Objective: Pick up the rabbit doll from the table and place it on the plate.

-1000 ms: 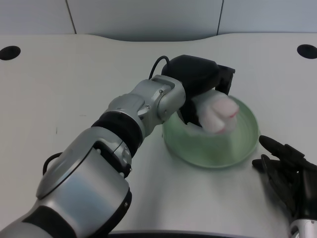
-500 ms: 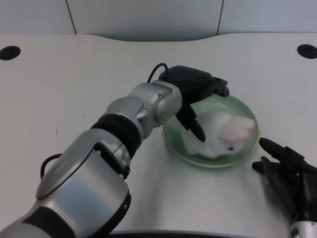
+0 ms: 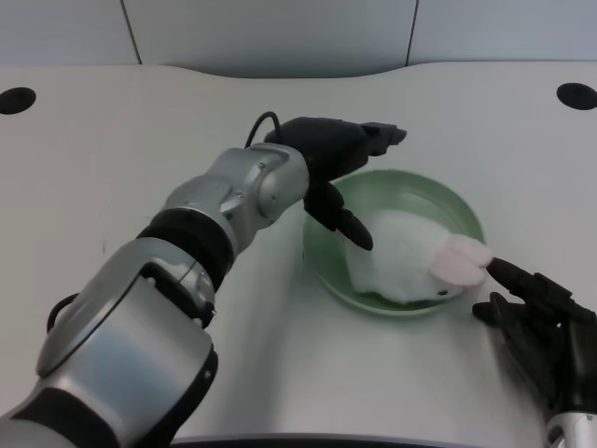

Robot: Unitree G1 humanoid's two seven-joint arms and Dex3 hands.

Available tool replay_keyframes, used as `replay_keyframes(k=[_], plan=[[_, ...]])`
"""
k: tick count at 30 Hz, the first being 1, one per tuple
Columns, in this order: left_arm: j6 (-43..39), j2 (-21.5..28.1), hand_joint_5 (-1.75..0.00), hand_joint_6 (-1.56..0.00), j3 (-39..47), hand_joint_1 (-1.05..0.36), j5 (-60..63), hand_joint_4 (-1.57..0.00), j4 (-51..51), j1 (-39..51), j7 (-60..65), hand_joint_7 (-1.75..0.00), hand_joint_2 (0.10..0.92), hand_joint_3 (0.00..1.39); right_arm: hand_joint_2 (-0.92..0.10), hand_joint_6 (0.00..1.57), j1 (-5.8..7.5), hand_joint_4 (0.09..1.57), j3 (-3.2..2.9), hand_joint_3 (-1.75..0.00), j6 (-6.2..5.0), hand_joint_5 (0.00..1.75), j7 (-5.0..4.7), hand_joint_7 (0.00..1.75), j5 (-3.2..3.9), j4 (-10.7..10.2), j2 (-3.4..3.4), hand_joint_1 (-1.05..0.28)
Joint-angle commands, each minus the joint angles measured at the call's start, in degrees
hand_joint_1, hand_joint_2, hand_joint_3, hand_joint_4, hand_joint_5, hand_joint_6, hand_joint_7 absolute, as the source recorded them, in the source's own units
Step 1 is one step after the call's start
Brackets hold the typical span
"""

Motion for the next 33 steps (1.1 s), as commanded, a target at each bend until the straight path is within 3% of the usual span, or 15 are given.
replay_keyframes(k=[1, 2, 5, 7, 9, 12, 14, 16, 19, 22, 26, 29, 31, 33], plan=[[-3.19, 4.28, -0.23, 0.0, 3.29, -0.98, -3.24, -0.01, -1.56, 2.6, -0.07, -0.22, 0.92, 0.02, -0.92, 0.93, 0.33, 0.69, -1.16, -0.27, -0.08, 0.84, 1.05, 0.01, 1.92, -0.61, -0.33, -0.34], [-3.84, 4.86, -0.33, 0.0, 3.99, -0.97, -3.89, 0.0, -1.85, 3.01, -0.08, -0.29, 0.919, 0.01, -0.92, 0.94, 0.32, 0.69, -1.32, -0.27, -0.27, 0.84, 1.43, 0.01, 2.31, -0.59, -0.19, -0.33], [-8.21, 8.43, -0.57, 0.0, 7.65, -0.91, -7.45, 0.0, -3.37, 6.17, -0.1, -0.43, 0.92, 0.07, -0.92, 0.93, 0.33, 0.69, -1.13, -0.27, -0.3, 0.84, 0.71, 0.01, 1.55, -0.35, -0.24, -0.32], [-11.47, 10.75, -0.69, 0.0, 10.13, -0.86, -10.06, 0.0, -4.53, 9.03, -0.75, -0.47, 0.921, 0.14, -0.92, 0.93, 0.23, 0.68, -0.95, -0.27, 0.32, 0.84, 0.21, 0.01, 1.03, -0.31, -0.37, -0.32], [-13.65, 12.89, -0.81, 0.0, 13.1, -0.79, -13.66, 0.0, -6.03, 12.53, -3.11, -0.51, 0.921, 0.24, -0.92, 0.94, 0.09, 0.68, -1.1, -0.28, -0.72, 0.85, 0.37, 0.01, 1.01, 0.03, -0.37, -0.32], [-16.59, 15.1, -0.99, -0.04, 16.12, -0.75, -17.17, -0.01, -8.94, 18.4, -3.62, -0.52, 0.921, 0.34, -0.92, 0.95, -0.15, 0.68, -0.8, -0.28, -1.21, 0.85, -1.44, 0.02, -0.21, 0.55, -0.7, -0.32], [-18.04, 15.59, -1.1, -0.1, 18.32, -0.73, -19.59, -0.04, -11.25, 22.38, -3.12, -0.53, 0.921, 0.33, -0.92, 0.95, -0.17, 0.67, -0.71, -0.28, -1.01, 0.84, -1.28, 0.02, -0.15, 0.36, -0.74, -0.3], [-19.22, 16.34, -1.15, -0.15, 20.18, -0.72, -21.28, -0.08, -14.52, 26.88, -2.07, -0.54, 0.921, 0.35, -0.92, 0.95, -0.24, 0.68, -0.98, -0.29, -1.14, 0.85, 0.08, 0.02, 0.78, 0.23, -0.61, -0.29], [-20.83, 17.37, -1.23, -0.22, 23.76, -0.67, -25.19, -0.16, -20.12, 34.24, -2.33, -0.57, 0.921, 0.38, -0.92, 0.96, -0.21, 0.68, -1.12, -0.28, -0.98, 0.87, 0.24, 0.02, 1.11, -0.17, -0.39, -0.3], [-20.33, 18.05, -1.3, -0.26, 27.4, -0.64, -30.34, -0.25, -24.42, 39.77, -5.04, -0.59, 0.921, 0.43, -0.92, 0.95, -0.11, 0.68, -1.09, -0.28, -0.46, 0.88, 0.07, 0.02, 1.06, -0.65, -0.29, -0.3], [-16.39, 18.11, -1.37, -0.34, 31.91, -0.6, -35.56, -0.34, -32.29, 47.47, -5.1, -0.64, 0.921, 0.49, -0.92, 0.93, 0.01, 0.66, -0.95, -0.28, 0.06, 0.89, 1.02, 0.01, 1.11, -1.28, -0.75, -0.31], [-13.63, 16.34, -1.55, -0.41, 34.77, -0.58, -42.23, -0.36, -38.35, 53.0, -7.85, -0.74, 0.921, 0.53, -0.92, 0.93, -0.06, 0.64, -1.09, -0.28, 0.74, 0.9, 1.79, 0.0, 1.4, -1.6, -0.98, -0.32], [-12.9, 14.52, -1.63, -0.49, 36.05, -0.59, -44.88, -0.51, -42.53, 56.94, -7.68, -0.89, 0.921, 0.51, -0.92, 0.92, -0.08, 0.63, -0.63, -0.27, 1.13, 0.9, 1.1, 0.0, 0.31, -1.7, -1.58, -0.33], [-12.13, 12.61, -1.71, -0.48, 37.29, -0.6, -47.25, -0.55, -45.56, 59.99, -7.3, -1.12, 0.921, 0.54, -0.92, 0.92, -0.21, 0.61, -0.76, -0.27, 1.69, 0.9, 1.14, 0.01, 0.6, -1.89, -1.57, -0.34]])
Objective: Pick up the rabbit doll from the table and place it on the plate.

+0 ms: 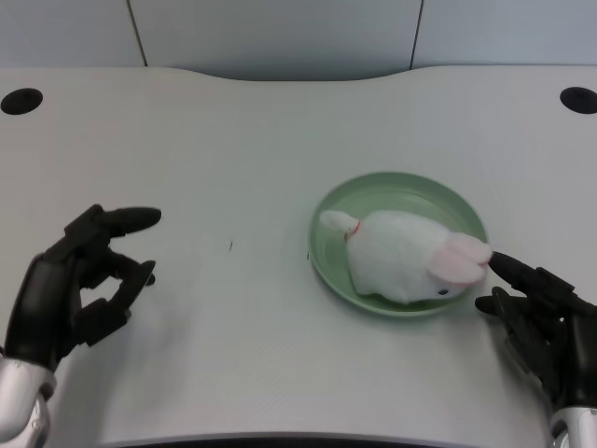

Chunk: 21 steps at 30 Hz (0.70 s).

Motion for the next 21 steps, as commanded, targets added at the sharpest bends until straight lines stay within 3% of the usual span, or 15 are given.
replay_keyframes(k=[1, 4, 6, 10, 15, 16, 19, 21], plan=[[1.77, -2.62, -1.73, -0.46, 2.01, -0.6, -3.65, -0.56, -4.64, 4.74, -0.14, -1.24, 0.921, 0.56, -0.92, 0.92, -0.08, 0.61, -0.32, -0.26, 0.85, 0.9, -0.34, 0.01, 0.27, -0.59, -1.2, -0.34], [2.01, -4.74, -1.74, -0.34, 3.53, -0.59, -6.44, -0.63, -5.58, 6.69, -0.92, -1.65, 0.921, 0.63, -0.92, 0.93, -0.33, 0.63, -0.5, -0.26, 0.53, 0.9, -0.76, 0.01, 0.5, -0.47, -0.92, -0.32], [3.5, -5.02, -1.75, -0.34, 4.16, -0.59, -6.87, -0.66, -6.22, 8.1, -1.11, -1.72, 0.921, 0.66, -0.92, 0.93, -0.46, 0.63, -0.37, -0.26, 0.62, 0.9, -0.94, 0.01, 0.29, -0.49, -1.0, -0.33], [7.04, -4.05, -1.75, -0.35, 4.24, -0.59, -5.09, -0.66, -7.72, 10.78, -1.02, -1.75, 0.921, 0.69, -0.92, 0.92, -0.6, 0.63, -0.11, -0.28, 0.35, 0.91, -0.54, 0.01, 0.03, -0.17, -1.55, -0.33], [7.8, -4.14, -1.75, -0.41, 4.12, -0.58, -4.6, -0.69, -6.26, 10.54, -2.82, -1.73, 0.921, 0.64, -0.92, 0.92, -0.6, 0.61, 0.34, -0.29, 2.39, 0.9, -0.91, 0.0, -0.43, -0.81, -2.44, -0.35], [7.98, -4.26, -1.75, -0.42, 4.02, -0.57, -4.38, -0.69, -6.01, 10.39, -2.95, -1.72, 0.921, 0.64, -0.92, 0.92, -0.66, 0.61, 0.32, -0.29, 2.66, 0.9, -0.63, 0.0, -0.2, -0.91, -2.55, -0.35], [8.36, -4.4, -1.75, -0.43, 3.96, -0.56, -4.51, -0.7, -5.17, 9.98, -3.98, -1.7, 0.921, 0.65, -0.92, 0.92, -0.87, 0.61, 0.21, -0.29, 2.71, 0.9, -0.08, 0.0, 0.32, -0.77, -2.75, -0.34], [8.69, -4.44, -1.75, -0.45, 4.18, -0.56, -4.72, -0.7, -4.85, 9.74, -4.41, -1.67, 0.921, 0.64, -0.92, 0.91, -0.98, 0.61, 0.4, -0.29, 2.28, 0.9, -0.38, 0.0, -0.05, -0.48, -3.01, -0.34]])
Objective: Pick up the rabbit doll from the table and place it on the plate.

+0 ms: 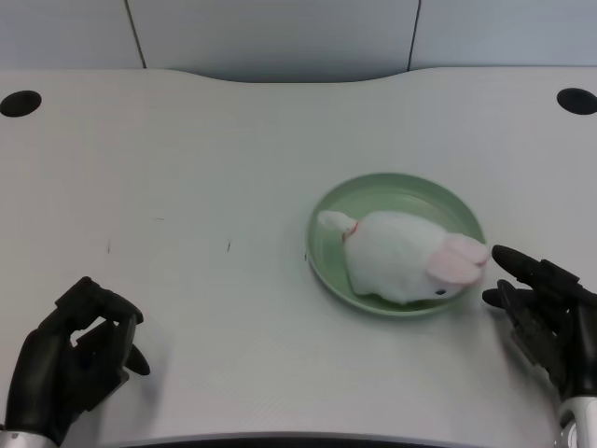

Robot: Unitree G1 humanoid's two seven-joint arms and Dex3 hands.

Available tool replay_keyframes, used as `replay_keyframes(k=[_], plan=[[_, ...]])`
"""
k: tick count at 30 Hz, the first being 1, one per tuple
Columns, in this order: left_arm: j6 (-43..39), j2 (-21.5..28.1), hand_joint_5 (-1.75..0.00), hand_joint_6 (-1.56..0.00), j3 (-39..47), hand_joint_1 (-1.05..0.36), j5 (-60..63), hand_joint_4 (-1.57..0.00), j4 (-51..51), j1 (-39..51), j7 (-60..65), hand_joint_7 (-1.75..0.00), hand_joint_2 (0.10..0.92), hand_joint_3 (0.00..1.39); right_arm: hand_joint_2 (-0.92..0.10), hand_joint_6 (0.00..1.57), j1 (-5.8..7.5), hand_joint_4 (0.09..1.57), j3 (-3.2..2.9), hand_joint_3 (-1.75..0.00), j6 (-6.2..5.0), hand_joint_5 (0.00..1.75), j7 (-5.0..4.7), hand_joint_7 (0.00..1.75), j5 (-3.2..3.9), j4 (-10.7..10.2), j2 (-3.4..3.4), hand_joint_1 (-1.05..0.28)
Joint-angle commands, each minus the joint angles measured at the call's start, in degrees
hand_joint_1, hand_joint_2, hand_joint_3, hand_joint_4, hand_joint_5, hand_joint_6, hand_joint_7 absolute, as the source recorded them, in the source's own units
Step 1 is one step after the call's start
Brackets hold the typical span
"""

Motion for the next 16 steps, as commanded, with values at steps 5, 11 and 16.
replay_keyframes(k=[5, 11, 16], plan=[[-0.18, 0.68, -1.75, -0.48, 0.94, -0.57, 0.12, -0.7, 2.77, -1.05, -1.27, -1.63, 0.921, 0.63, -0.92, 0.89, -0.19, 0.6, 0.06, -0.32, 1.25, 0.89, -0.12, 0.0, -0.28, 0.12, -1.81, -0.35], [0.59, -0.21, -1.75, -0.46, 1.47, -0.56, -0.82, -0.69, 2.99, -1.76, -1.67, -1.6, 0.921, 0.63, -0.92, 0.9, -0.83, 0.61, -0.5, -0.31, 0.3, 0.89, 1.09, 0.0, 0.66, 1.38, -1.92, -0.33], [-1.2, -0.02, -1.75, -0.46, 1.77, -0.58, 0.02, -0.67, 4.31, -2.49, -1.75, -1.6, 0.921, 0.62, -0.92, 0.91, -1.51, 0.63, -1.26, -0.29, -0.2, 0.87, 1.36, 0.01, 1.29, 2.98, -1.69, -0.36]])
